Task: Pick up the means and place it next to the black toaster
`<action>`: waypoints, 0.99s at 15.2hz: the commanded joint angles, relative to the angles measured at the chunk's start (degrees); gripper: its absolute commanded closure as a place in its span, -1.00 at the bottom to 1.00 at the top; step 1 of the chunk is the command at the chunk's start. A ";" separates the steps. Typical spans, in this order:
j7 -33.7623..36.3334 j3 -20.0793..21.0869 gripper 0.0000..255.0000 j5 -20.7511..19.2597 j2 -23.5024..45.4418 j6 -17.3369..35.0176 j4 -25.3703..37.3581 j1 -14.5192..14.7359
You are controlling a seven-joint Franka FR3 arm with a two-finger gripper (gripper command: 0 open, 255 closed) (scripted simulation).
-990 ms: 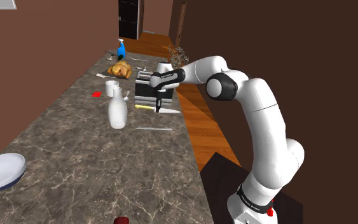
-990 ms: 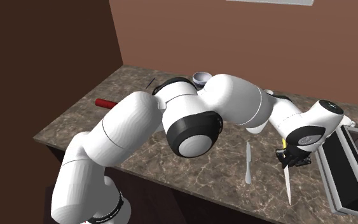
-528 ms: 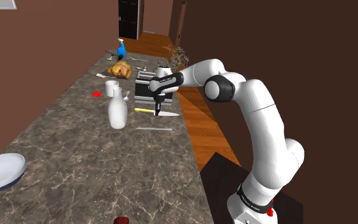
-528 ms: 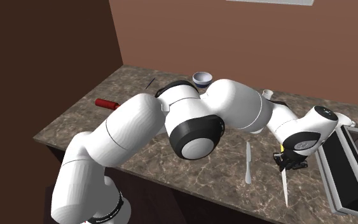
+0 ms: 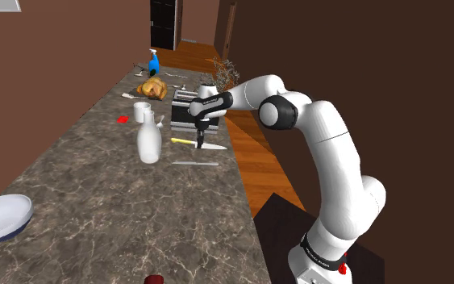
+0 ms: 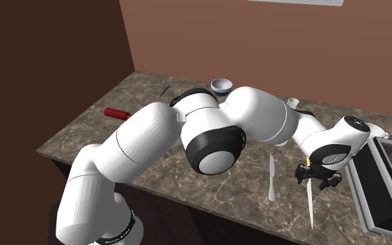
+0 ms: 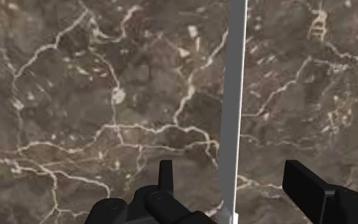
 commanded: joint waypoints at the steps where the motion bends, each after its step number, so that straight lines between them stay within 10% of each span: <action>1: 0.00 0.00 -1.00 0.00 0.00 0.00 0.00 0.00; 15: 0.04 -0.07 -1.00 -0.08 -4.01 -4.65 0.65 -0.04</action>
